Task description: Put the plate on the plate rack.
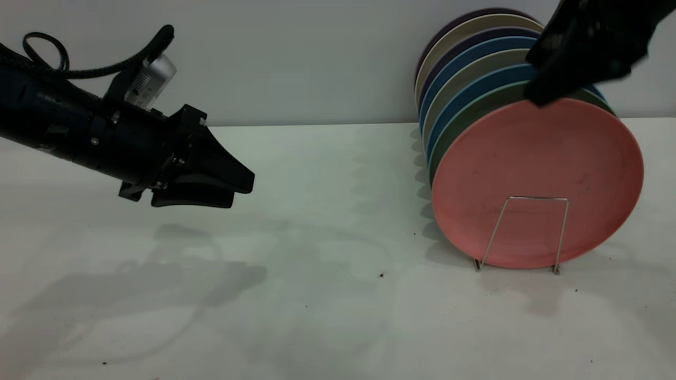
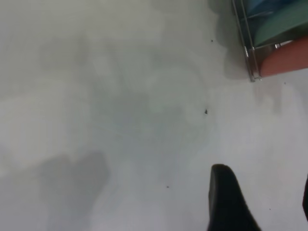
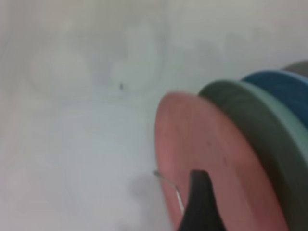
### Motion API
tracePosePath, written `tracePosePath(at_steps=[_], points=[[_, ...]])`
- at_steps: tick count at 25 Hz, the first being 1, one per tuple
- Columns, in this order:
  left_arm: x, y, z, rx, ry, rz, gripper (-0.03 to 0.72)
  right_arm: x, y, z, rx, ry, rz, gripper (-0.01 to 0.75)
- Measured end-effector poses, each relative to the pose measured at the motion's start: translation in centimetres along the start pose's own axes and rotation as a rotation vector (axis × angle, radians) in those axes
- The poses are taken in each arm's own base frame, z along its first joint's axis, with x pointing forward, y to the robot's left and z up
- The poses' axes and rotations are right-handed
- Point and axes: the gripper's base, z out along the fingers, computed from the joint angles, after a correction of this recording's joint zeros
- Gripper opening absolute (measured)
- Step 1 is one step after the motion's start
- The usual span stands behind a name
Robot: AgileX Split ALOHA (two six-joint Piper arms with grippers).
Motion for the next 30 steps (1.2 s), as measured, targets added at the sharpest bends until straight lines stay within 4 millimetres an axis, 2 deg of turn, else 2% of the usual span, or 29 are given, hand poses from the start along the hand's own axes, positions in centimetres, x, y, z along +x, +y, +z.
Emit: tracePosePath(at_steps=[4,6,8,13,17,21,26,30], points=[[0.0,0.7,-1.1,-0.113,0.025,-0.02,0.415,0.3,-0.3,-1.3,0.019,0.012,0.497,0.57],[-0.1,0.7,-2.6,-0.199,0.052,-0.007,0.415,1.3,-0.2,-1.6,0.003,0.08,0.712,0.551],[-0.2,0.1,-4.0,-0.277,0.073,-0.033,0.415,2.2,0.2,-1.9,-0.007,0.178,0.85,0.532],[0.0,-1.7,-8.8,-0.532,0.208,-0.03,0.415,3.2,1.1,-3.5,0.019,0.353,0.932,0.517],[0.4,-3.1,-12.8,-0.743,0.295,-0.064,0.415,2.6,2.0,-6.4,0.066,0.4,0.949,0.515],[0.8,-5.8,-15.6,-0.768,0.258,-0.039,0.415,1.6,3.7,-10.1,0.11,0.394,0.945,0.514],[2.2,-9.9,-19.6,-0.769,0.172,0.017,0.415,1.2,8.0,-14.9,0.173,0.316,0.931,0.514],[5.6,-12.3,-21.7,-0.757,0.108,0.04,0.415,1.6,12.5,-18.1,0.206,0.224,0.912,0.514]])
